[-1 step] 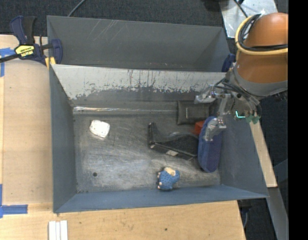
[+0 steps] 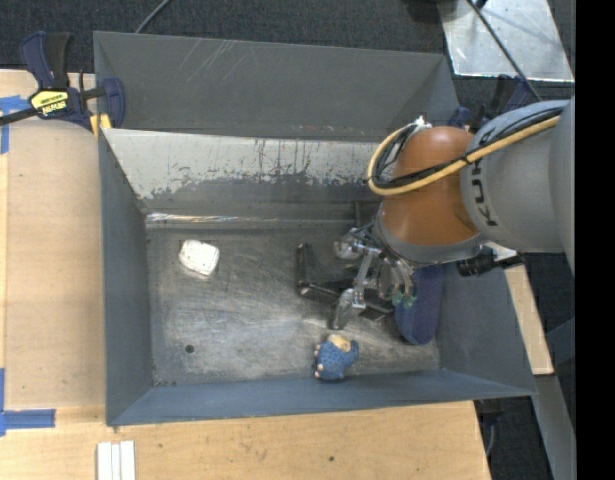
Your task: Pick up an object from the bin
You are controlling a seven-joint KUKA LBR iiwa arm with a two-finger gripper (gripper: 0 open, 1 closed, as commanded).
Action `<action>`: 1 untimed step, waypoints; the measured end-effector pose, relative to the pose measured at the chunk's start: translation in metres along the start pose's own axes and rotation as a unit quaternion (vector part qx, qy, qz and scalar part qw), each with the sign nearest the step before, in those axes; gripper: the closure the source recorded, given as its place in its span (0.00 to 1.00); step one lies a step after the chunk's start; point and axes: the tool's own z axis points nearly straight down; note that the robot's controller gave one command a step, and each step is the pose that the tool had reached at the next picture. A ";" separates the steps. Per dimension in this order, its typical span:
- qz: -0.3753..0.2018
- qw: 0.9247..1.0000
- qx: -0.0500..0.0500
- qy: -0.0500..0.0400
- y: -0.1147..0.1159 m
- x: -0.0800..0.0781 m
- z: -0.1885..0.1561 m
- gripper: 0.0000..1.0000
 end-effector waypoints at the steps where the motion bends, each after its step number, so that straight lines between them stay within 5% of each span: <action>1: 0.036 0.999 0.000 -0.002 0.009 -0.007 -0.028 0.00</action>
Offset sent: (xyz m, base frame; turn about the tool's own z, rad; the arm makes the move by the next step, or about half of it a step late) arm 0.0068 0.0082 0.0261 0.0732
